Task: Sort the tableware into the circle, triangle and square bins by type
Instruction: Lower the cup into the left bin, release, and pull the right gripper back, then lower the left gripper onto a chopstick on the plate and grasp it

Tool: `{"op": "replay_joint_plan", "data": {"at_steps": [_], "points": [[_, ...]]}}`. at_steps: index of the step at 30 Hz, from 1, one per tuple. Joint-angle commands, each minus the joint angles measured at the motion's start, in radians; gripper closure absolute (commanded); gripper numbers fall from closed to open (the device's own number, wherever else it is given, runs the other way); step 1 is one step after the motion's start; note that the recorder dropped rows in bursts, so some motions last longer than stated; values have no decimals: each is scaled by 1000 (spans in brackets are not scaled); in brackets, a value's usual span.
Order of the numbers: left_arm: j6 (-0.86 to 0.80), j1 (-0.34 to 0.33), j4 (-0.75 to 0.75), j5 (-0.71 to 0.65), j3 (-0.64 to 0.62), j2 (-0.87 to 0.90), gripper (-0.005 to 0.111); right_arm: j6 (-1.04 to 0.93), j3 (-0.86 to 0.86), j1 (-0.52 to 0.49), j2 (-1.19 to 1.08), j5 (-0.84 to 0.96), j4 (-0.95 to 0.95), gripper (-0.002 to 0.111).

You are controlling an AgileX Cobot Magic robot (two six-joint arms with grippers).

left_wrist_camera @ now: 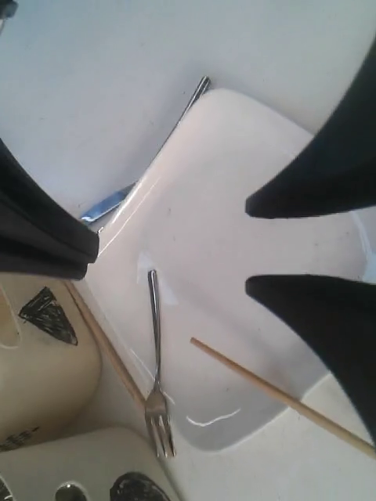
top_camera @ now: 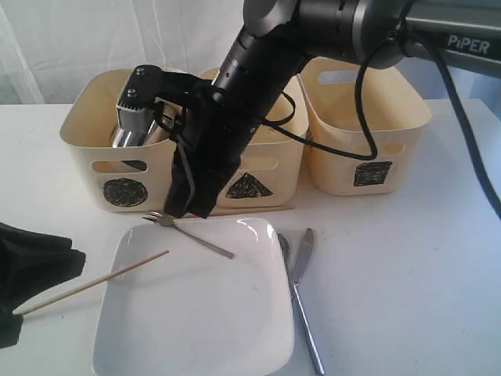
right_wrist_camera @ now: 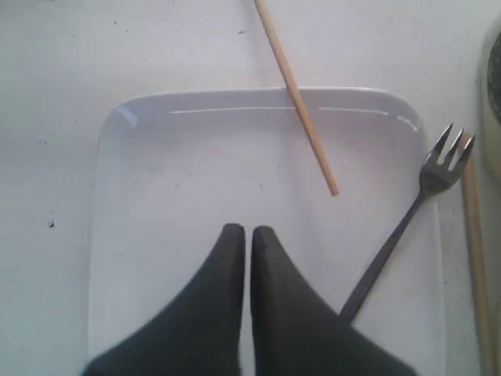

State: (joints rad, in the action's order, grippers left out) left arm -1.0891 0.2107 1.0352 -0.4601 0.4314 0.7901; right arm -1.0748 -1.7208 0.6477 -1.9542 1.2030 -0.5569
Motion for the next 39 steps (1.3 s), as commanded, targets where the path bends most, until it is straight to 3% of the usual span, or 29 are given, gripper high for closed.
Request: {"op": "replay_joint_plan", "data": {"at_steps": [1,3,8,15,21,31,39], "points": [[154,0,-239,-31,77,75,66,105,35,-3,9,18,76,108],[203,0,-310,-41,108,126,67,123,65,-5,11,18,76,108],[165,0,-317,-93,205,295,67,134,258,-12,74,18,26,108],[63,0,-319,-133,327,446,67,138,504,-12,234,-172,-22,108],[-15,0,-319,-184,393,592,67,138,645,-12,356,-225,-57,108],[-135,1,-319,-310,501,771,65,138,764,-12,512,-244,-63,108],[-176,1,-331,-291,525,872,62,138,792,-12,564,-243,-61,108]]}}
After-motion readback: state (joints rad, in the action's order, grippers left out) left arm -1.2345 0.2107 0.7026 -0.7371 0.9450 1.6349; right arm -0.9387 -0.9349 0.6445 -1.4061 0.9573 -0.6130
